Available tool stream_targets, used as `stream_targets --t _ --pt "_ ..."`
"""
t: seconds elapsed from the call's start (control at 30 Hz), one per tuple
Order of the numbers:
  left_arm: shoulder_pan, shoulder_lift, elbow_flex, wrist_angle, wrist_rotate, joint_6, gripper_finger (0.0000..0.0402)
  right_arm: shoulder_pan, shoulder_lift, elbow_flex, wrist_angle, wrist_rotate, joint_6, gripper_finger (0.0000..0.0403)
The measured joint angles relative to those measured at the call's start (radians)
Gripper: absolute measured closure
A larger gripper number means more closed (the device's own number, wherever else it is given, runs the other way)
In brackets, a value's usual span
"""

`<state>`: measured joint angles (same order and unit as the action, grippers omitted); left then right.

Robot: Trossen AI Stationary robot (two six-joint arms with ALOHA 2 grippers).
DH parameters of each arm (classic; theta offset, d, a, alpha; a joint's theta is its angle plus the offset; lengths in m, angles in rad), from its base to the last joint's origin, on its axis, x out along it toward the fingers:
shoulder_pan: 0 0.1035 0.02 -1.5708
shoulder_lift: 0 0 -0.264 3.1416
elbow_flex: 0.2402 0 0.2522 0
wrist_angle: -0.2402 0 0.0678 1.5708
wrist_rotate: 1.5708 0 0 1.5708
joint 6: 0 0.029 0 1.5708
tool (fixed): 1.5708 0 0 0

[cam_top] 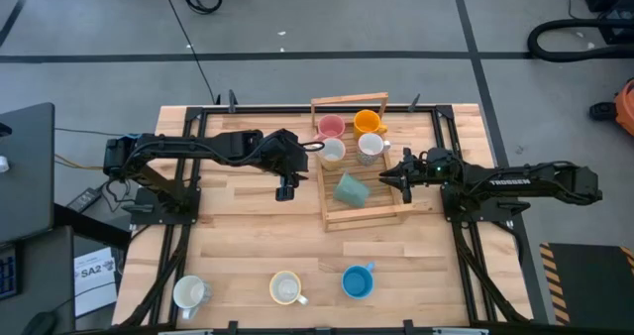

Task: Place coffee mugs
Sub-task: Put the green mug on the shelf

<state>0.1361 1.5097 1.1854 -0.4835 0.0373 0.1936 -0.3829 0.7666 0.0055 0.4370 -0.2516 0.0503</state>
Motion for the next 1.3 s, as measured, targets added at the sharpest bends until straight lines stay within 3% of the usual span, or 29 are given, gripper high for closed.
stream_targets --t 0.27,0.6,0.97,1.3 --pt "0.0 0.0 0.0 0.0 0.0 0.0 0.0294 0.0 0.0 0.0 0.022 0.033 0.123 0.0294" --pt "0.0 0.0 0.0 0.0 0.003 -0.009 0.0294 0.0 -0.001 0.071 0.062 0.015 0.188 0.0221" --pt "-0.013 0.069 -0.002 0.049 0.208 -0.235 0.0294 0.002 0.0 0.121 0.064 -0.021 0.183 0.0206" --pt "-0.028 0.153 -0.001 0.206 0.232 -0.536 0.0294 0.002 0.0 0.121 0.061 -0.023 0.162 0.0207"
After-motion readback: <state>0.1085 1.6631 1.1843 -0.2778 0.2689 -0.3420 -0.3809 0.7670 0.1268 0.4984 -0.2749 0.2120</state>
